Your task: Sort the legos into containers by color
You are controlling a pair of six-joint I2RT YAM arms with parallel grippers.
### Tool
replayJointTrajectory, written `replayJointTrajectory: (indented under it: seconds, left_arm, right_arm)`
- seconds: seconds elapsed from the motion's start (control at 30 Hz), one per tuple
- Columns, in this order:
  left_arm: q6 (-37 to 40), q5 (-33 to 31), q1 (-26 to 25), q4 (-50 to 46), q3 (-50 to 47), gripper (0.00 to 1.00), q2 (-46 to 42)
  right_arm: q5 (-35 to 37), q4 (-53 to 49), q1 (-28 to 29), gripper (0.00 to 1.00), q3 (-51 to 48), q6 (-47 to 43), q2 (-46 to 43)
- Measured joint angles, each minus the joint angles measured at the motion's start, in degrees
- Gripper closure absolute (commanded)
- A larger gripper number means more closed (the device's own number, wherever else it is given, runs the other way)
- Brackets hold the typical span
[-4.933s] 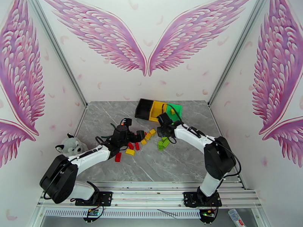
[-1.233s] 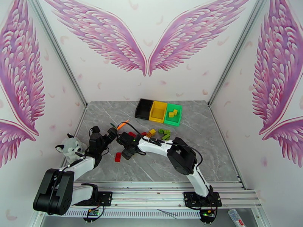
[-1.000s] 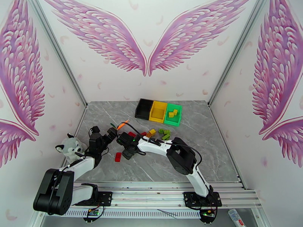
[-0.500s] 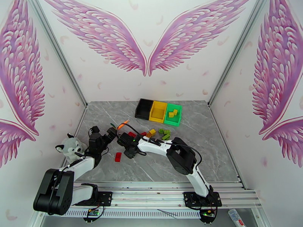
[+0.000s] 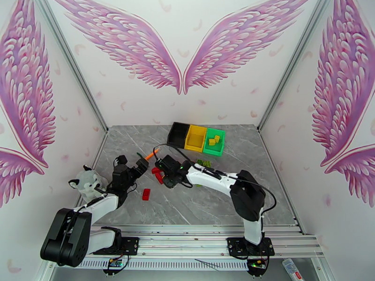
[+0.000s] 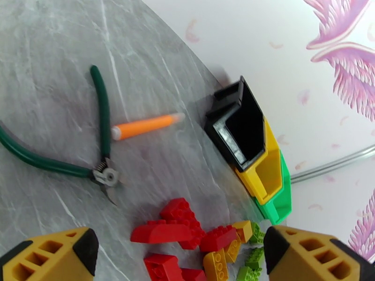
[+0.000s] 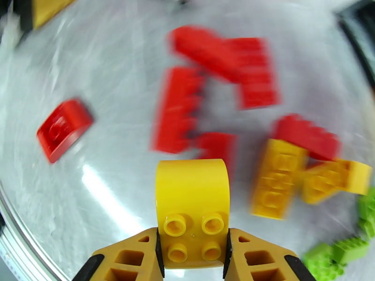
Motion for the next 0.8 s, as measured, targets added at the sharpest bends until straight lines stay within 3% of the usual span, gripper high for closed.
replayJointTrajectory:
  seconds: [0.17, 0.43, 0.63, 0.7, 0.8]
  left_arm:
    - [5.8, -0.1, -8.4, -2.5, 7.6, 0.01, 4.2]
    - [22.7, -6.3, -28.8, -11.5, 22.0, 0.01, 11.0]
    - [35.6, -13.6, -41.2, -16.8, 27.4, 0.01, 12.6]
    - [37.7, -14.7, -42.5, -17.4, 27.6, 0.01, 12.7]
    - [40.1, -16.4, -42.9, -18.2, 27.6, 0.01, 12.7]
  right_arm:
    - [1.1, 3.7, -10.2, 0.79, -5.9, 5.9, -5.6]
    - [5.2, 5.5, -26.3, 0.77, -5.9, 13.5, -6.6]
    - [6.2, 3.1, -33.0, 0.69, 8.8, 15.4, 1.2]
    - [6.4, 1.4, -33.9, 0.63, 15.1, 15.8, 5.2]
    - [6.6, -1.7, -34.6, 0.45, 22.8, 16.4, 10.3]
